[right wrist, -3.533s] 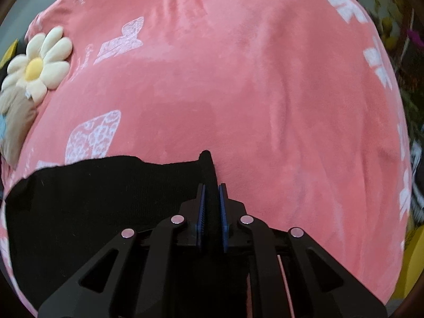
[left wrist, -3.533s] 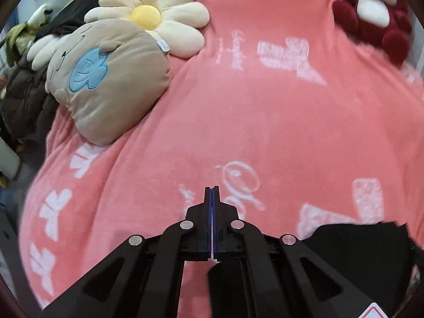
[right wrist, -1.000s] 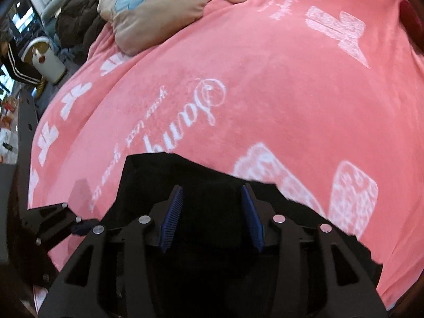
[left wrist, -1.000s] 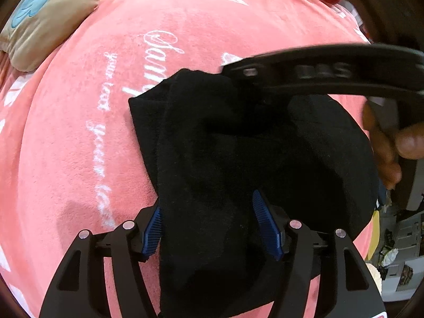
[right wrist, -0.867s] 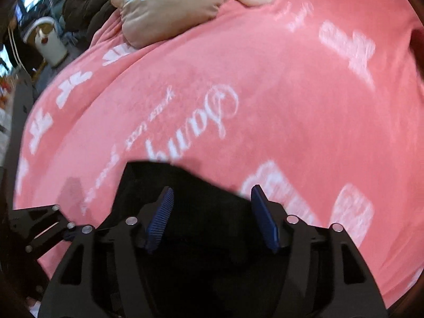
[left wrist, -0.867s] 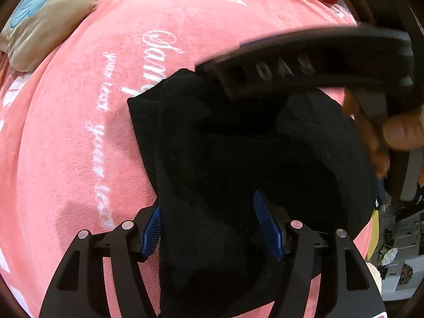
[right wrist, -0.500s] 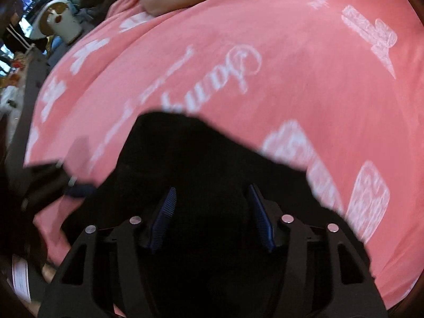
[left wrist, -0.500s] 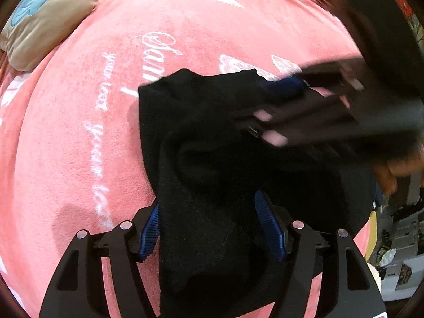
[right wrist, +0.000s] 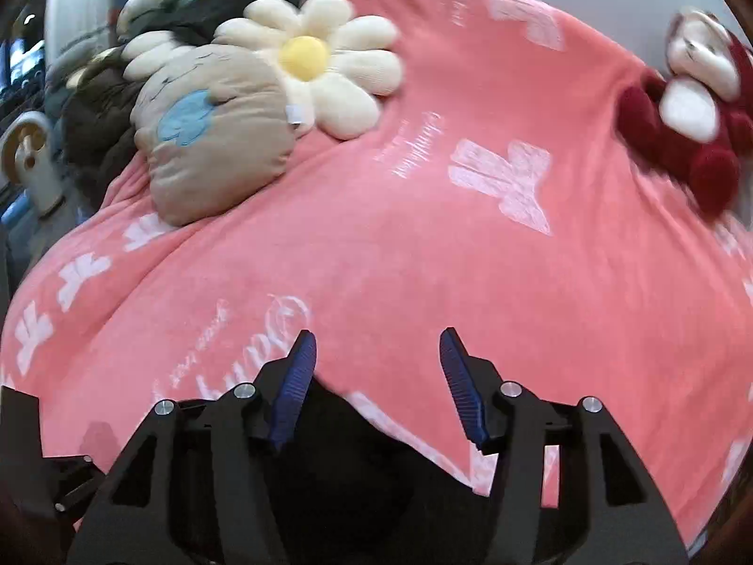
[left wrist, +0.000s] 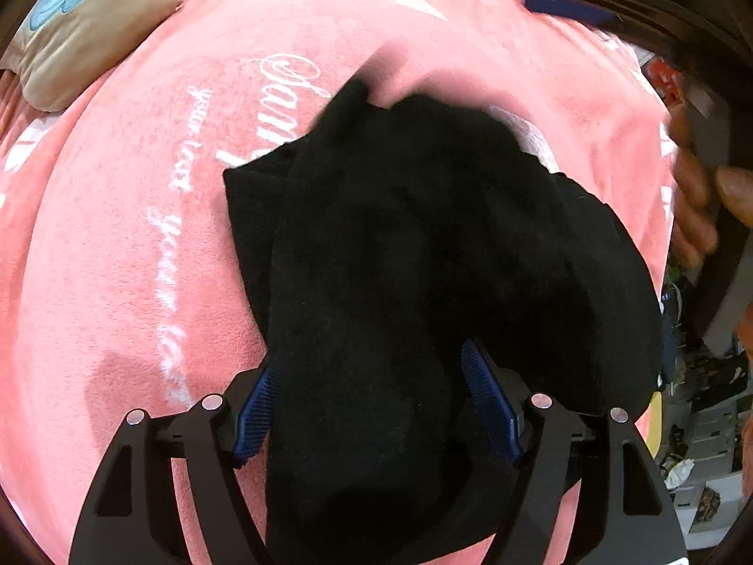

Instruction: Fold small clothes

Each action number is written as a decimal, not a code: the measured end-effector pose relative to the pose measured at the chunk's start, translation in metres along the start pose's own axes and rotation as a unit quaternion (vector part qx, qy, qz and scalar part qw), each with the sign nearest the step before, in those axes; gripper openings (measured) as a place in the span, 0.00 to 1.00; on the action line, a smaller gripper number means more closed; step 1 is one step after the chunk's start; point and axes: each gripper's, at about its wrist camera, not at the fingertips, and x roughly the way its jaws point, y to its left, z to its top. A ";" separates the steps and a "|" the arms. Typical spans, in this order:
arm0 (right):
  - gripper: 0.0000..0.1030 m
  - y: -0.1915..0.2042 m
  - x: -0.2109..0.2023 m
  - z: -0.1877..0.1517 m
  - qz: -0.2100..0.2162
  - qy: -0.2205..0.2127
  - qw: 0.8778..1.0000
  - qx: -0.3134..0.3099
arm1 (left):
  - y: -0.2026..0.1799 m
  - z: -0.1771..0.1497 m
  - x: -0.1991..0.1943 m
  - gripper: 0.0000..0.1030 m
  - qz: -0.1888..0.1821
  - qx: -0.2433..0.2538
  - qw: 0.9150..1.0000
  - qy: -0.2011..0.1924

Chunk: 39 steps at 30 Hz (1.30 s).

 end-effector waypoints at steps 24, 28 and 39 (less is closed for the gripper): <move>0.02 -0.210 -0.058 -0.193 -0.076 0.103 0.955 0.269 | 0.024 -0.028 -0.033 0.05 0.080 -0.107 0.991 -0.007; 0.04 -0.216 -0.054 -0.208 -0.123 0.127 0.953 0.248 | 0.028 -0.041 -0.041 0.05 0.123 -0.115 0.986 -0.005; 0.68 -0.167 -0.147 -0.296 -0.076 0.114 0.953 0.270 | 0.020 -0.076 -0.062 0.64 0.067 -0.150 0.986 -0.005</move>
